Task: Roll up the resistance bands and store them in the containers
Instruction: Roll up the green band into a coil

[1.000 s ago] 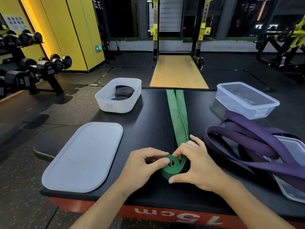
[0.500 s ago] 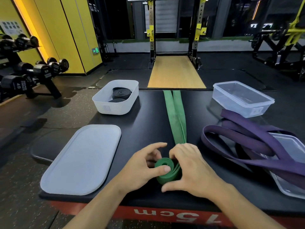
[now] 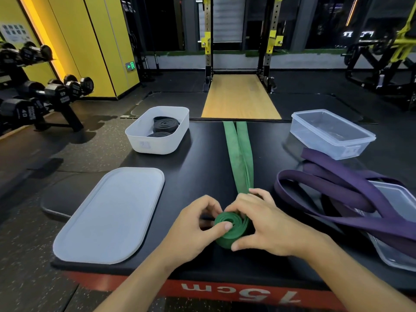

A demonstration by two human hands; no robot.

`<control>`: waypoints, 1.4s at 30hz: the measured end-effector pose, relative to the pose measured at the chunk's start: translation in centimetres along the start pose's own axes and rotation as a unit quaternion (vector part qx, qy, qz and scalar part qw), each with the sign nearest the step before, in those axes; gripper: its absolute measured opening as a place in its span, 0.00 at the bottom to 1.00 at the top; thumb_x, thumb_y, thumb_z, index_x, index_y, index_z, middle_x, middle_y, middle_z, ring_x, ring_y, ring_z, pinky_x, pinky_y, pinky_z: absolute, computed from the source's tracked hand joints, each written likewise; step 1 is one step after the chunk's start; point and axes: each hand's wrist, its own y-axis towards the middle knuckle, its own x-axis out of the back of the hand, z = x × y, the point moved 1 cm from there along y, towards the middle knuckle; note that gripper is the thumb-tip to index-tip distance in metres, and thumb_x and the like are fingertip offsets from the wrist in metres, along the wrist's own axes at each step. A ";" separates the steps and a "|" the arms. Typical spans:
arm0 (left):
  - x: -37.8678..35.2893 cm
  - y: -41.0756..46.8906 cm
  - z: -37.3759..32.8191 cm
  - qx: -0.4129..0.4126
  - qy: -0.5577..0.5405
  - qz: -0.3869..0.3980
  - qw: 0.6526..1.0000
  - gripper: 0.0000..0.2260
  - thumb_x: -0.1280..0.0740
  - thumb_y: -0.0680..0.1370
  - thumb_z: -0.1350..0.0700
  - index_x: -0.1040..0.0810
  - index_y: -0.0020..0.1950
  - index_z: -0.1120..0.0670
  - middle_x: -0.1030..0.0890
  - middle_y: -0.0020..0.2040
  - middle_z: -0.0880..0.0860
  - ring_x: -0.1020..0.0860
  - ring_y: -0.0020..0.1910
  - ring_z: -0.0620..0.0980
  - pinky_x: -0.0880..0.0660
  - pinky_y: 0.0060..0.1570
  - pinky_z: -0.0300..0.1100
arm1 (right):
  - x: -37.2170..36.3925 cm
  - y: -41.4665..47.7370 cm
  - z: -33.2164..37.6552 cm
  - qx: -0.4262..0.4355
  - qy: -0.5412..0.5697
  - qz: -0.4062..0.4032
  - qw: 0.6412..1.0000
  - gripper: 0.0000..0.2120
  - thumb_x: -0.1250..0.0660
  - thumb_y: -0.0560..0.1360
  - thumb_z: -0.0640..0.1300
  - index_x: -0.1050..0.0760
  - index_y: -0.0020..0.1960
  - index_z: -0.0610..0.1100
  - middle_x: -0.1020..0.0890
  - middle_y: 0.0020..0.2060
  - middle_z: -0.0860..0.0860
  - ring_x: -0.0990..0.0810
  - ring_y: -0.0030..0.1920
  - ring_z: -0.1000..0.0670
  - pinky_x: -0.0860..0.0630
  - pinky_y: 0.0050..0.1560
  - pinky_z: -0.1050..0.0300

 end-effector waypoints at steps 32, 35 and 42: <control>0.5 0.4 0.6 0.019 -0.049 -0.013 0.999 0.24 0.21 0.72 0.47 0.27 0.64 0.40 0.27 0.46 0.43 0.19 0.55 0.50 0.20 0.58 0.45 | 1.1 0.8 0.0 0.010 0.004 0.078 0.997 0.36 0.24 0.71 0.57 0.34 0.75 0.61 0.28 0.58 0.62 0.32 0.67 0.62 0.63 0.78 0.60; 0.2 0.3 0.6 0.012 -0.027 -0.025 0.999 0.15 0.25 0.75 0.46 0.23 0.60 0.43 0.21 0.46 0.46 0.18 0.50 0.50 0.20 0.55 0.47 | 0.8 0.8 0.0 -0.013 -0.006 0.021 1.000 0.30 0.22 0.65 0.65 0.27 0.62 0.59 0.26 0.52 0.62 0.28 0.61 0.60 0.57 0.79 0.56; 0.3 0.1 0.3 0.009 0.000 -0.036 0.999 0.07 0.29 0.81 0.58 0.17 0.58 0.49 0.14 0.54 0.46 0.16 0.57 0.48 0.20 0.60 0.46 | -1.3 0.7 0.6 -0.040 -0.083 -0.128 0.988 0.35 0.30 0.57 0.81 0.33 0.44 0.53 0.33 0.43 0.61 0.30 0.49 0.58 0.48 0.79 0.51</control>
